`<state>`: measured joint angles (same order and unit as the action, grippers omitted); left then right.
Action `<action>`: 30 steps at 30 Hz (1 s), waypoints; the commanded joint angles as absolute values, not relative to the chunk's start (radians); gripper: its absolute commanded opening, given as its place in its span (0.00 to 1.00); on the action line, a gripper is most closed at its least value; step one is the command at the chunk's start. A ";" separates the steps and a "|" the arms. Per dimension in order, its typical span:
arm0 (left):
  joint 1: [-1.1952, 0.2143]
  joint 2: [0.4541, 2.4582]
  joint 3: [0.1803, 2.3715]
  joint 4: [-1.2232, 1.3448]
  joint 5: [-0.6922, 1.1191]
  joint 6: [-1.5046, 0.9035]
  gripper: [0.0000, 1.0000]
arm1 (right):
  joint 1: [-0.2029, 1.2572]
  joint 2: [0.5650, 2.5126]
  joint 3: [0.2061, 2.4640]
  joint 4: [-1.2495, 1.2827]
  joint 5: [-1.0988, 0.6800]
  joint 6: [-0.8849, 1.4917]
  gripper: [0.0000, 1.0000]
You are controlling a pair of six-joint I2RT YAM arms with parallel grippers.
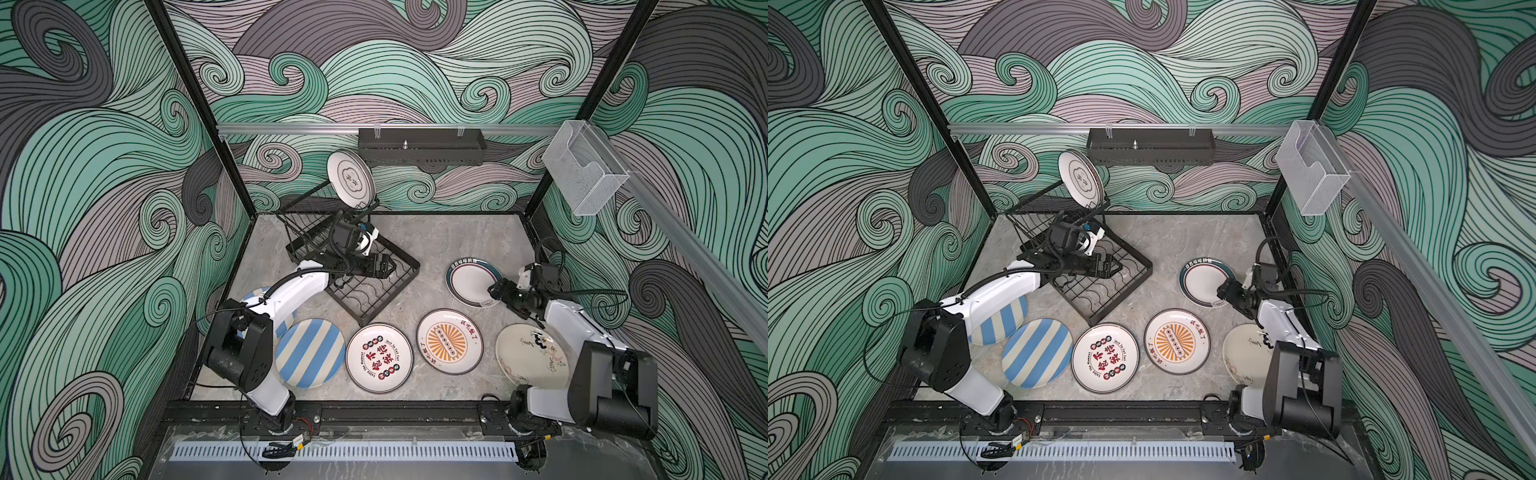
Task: Load plates into a dish rack
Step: Move the plate to the middle-right of the table, then pick up the plate from the middle-right of the table.
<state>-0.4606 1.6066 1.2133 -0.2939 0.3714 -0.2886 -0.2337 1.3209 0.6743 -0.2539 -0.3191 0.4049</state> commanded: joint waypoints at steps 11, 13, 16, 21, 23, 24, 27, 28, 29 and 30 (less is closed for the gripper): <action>-0.462 1.613 1.234 -0.318 0.380 -0.281 0.99 | -0.328 1.418 0.639 -0.052 -0.505 0.495 0.73; -0.462 1.612 1.234 -0.320 0.372 -0.275 0.99 | -0.330 1.439 0.641 -0.047 -0.514 0.497 0.71; -0.462 1.611 1.235 -0.320 0.367 -0.273 0.98 | -0.333 1.460 0.646 -0.050 -0.519 0.495 0.69; -0.462 1.614 1.234 -0.318 0.374 -0.275 0.99 | -0.337 1.477 0.641 -0.037 -0.526 0.500 0.65; -0.461 1.615 1.234 -0.317 0.372 -0.276 0.99 | -0.339 1.493 0.639 -0.022 -0.536 0.509 0.62; -0.460 1.614 1.234 -0.318 0.370 -0.278 0.99 | -0.339 1.500 0.637 -0.015 -0.540 0.511 0.57; -0.460 1.609 1.232 -0.317 0.367 -0.278 0.99 | -0.341 1.525 0.633 0.010 -0.553 0.519 0.49; -0.459 1.609 1.232 -0.316 0.367 -0.278 0.99 | -0.341 1.532 0.631 0.015 -0.554 0.523 0.49; -0.459 1.608 1.232 -0.316 0.366 -0.278 0.99 | -0.340 1.541 0.634 0.017 -0.553 0.526 0.49; -0.459 1.608 1.231 -0.316 0.366 -0.276 0.99 | -0.342 1.551 0.638 0.019 -0.555 0.529 0.49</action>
<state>-0.4606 1.6089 1.2133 -0.2962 0.3706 -0.2874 -0.3363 1.5307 0.6426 -0.0105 -0.5339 0.5137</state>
